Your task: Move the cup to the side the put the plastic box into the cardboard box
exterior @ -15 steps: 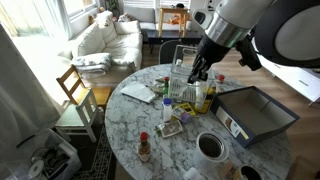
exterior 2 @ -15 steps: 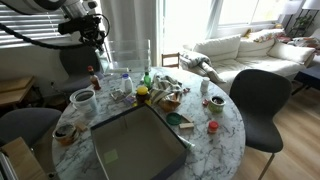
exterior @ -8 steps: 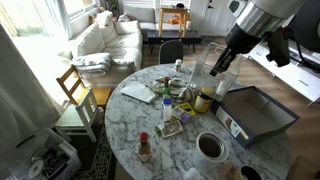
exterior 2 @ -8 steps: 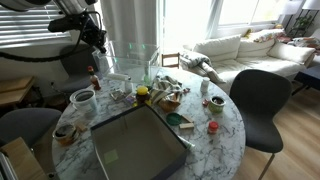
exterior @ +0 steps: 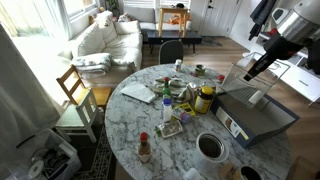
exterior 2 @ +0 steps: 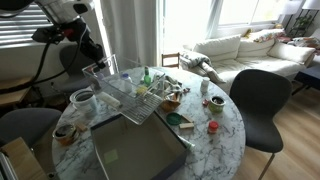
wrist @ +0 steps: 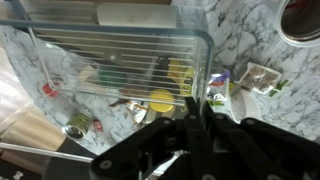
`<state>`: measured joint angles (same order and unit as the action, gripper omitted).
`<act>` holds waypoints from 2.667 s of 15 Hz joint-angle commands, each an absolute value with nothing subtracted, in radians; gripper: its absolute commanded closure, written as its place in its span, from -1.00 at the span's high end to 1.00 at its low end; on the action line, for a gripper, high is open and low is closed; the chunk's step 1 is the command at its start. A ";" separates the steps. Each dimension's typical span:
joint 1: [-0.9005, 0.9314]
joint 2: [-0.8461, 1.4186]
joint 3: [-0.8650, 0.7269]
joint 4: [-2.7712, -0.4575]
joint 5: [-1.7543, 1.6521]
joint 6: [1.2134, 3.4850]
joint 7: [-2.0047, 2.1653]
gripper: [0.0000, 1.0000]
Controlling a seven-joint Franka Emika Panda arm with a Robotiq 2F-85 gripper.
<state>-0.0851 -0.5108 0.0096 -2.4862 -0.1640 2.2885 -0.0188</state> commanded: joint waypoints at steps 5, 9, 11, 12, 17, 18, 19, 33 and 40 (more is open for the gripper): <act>-0.164 -0.595 -0.018 -2.631 -0.215 2.306 0.043 -0.97; -0.199 -0.554 -0.004 -2.664 -0.257 2.390 0.070 -0.97; -0.217 -0.532 0.004 -2.682 -0.287 2.445 0.104 -0.97; -0.226 -0.520 0.007 -2.688 -0.299 2.475 0.125 -0.97; -0.261 -0.438 0.019 -2.701 -0.302 2.630 0.215 -0.97; -0.270 -0.420 0.026 -2.697 -0.310 2.642 0.227 -0.97; -0.271 -0.403 0.025 -2.695 -0.306 2.657 0.229 -0.97; -0.253 -0.208 0.003 -2.670 -0.290 2.754 0.230 -0.97; -0.250 -0.177 -0.009 -2.662 -0.297 2.777 0.241 -0.98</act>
<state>-0.2561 -0.1850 0.0058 -2.6701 -0.2676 2.7534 0.2158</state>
